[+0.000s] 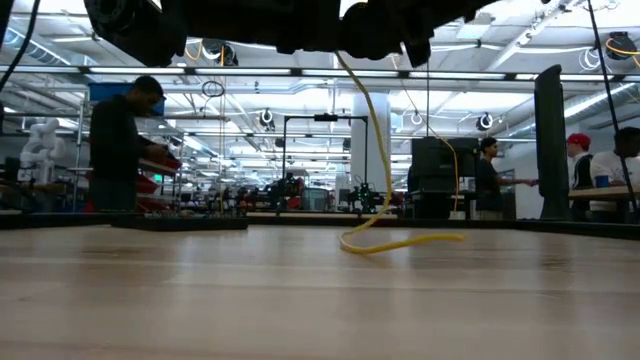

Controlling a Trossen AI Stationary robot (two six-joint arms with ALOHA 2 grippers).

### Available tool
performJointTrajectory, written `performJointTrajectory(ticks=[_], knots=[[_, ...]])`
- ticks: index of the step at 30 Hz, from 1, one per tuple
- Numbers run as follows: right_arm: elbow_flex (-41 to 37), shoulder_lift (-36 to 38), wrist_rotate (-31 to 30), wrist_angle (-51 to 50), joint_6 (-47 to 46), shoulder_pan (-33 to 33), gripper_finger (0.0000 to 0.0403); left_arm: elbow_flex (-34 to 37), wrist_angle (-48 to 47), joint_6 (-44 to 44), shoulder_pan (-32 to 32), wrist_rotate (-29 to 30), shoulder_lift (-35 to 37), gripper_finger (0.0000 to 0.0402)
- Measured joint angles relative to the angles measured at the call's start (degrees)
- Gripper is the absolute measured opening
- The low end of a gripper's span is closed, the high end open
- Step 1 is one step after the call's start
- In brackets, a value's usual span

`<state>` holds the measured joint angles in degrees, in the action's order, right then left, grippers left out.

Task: Coil cords
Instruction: Coil the yellow wire onto the spool

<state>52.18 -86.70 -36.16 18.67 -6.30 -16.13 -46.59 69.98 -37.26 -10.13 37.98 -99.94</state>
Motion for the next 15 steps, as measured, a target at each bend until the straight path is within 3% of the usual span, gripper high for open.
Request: performJointTrajectory(ticks=[15], knots=[[6.6, 1.9, -12.3, -12.8, 5.4, -5.8, 0.0, 0.0, -5.1, -8.5, 0.0, 0.3, 0.0, 0.0002]])
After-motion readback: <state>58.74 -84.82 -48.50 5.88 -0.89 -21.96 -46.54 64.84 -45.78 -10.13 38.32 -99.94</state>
